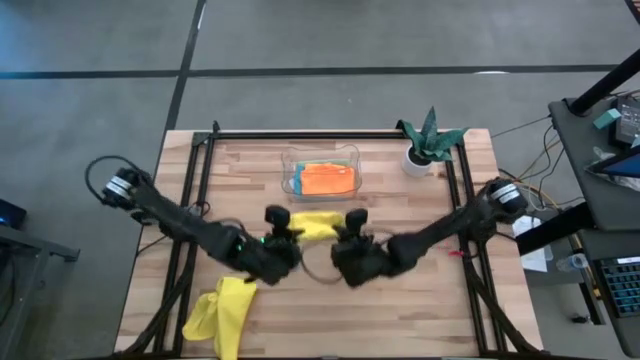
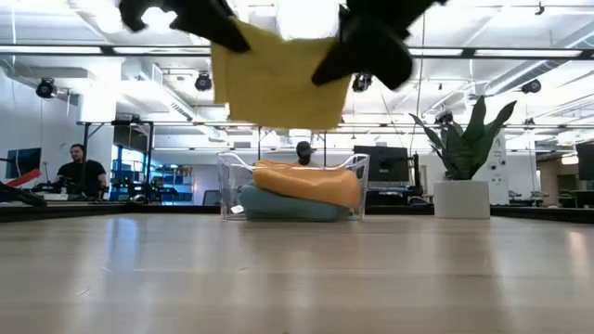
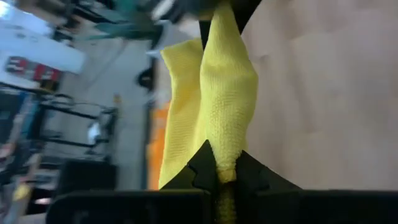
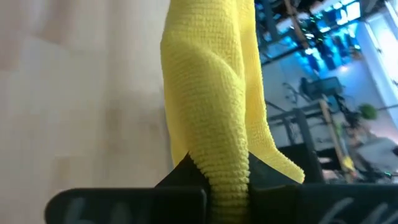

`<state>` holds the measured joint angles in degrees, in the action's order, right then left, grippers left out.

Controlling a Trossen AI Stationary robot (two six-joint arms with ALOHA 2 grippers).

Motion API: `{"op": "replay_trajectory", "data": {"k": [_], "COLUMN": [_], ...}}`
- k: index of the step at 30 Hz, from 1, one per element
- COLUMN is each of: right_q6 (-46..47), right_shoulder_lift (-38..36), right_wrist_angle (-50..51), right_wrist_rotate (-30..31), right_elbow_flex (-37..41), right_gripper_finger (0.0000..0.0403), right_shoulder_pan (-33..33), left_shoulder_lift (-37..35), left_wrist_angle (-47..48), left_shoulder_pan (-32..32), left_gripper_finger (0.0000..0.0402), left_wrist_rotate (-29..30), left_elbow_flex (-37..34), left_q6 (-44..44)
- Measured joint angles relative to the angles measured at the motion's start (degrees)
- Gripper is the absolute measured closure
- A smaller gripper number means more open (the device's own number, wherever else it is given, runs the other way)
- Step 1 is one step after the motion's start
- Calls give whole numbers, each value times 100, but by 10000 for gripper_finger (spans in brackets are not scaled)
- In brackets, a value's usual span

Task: Fold microfiber towels
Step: Put the yellow folded towel into the transparent bin

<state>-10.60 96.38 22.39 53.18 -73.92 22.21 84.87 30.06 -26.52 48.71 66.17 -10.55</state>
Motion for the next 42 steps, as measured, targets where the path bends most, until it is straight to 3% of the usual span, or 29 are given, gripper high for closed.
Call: {"op": "replay_trajectory", "data": {"k": [7,13,20,31,42], "right_q6": [-816,-1197,-1616,-2200,-2548], "right_shoulder_lift": [-561,-559,-580,-603,-603], "right_wrist_angle": [-96,-42,-96,-453,-1043], "right_wrist_rotate": [-204,-711,-893,-1629,-1853], "right_elbow_flex": [3,4,47,203,808], "right_gripper_finger": [394,394,394,394,394], "right_shoulder_pan": [-885,-1714,-2322,-2826,-2949], "left_shoulder_lift": [-552,-562,-411,-390,-392], "left_wrist_angle": [-162,-524,-988,-1351,-2510], "left_shoulder_pan": [1161,2159,2915,3234,3282], "left_gripper_finger": [401,401,401,401,401], "left_wrist_rotate": [-12,-731,-1228,-1528,-1662], "left_elbow_flex": [0,-9,-11,-93,-1290], "left_q6": [-1275,-2102,-2819,-3537,-3876]}}
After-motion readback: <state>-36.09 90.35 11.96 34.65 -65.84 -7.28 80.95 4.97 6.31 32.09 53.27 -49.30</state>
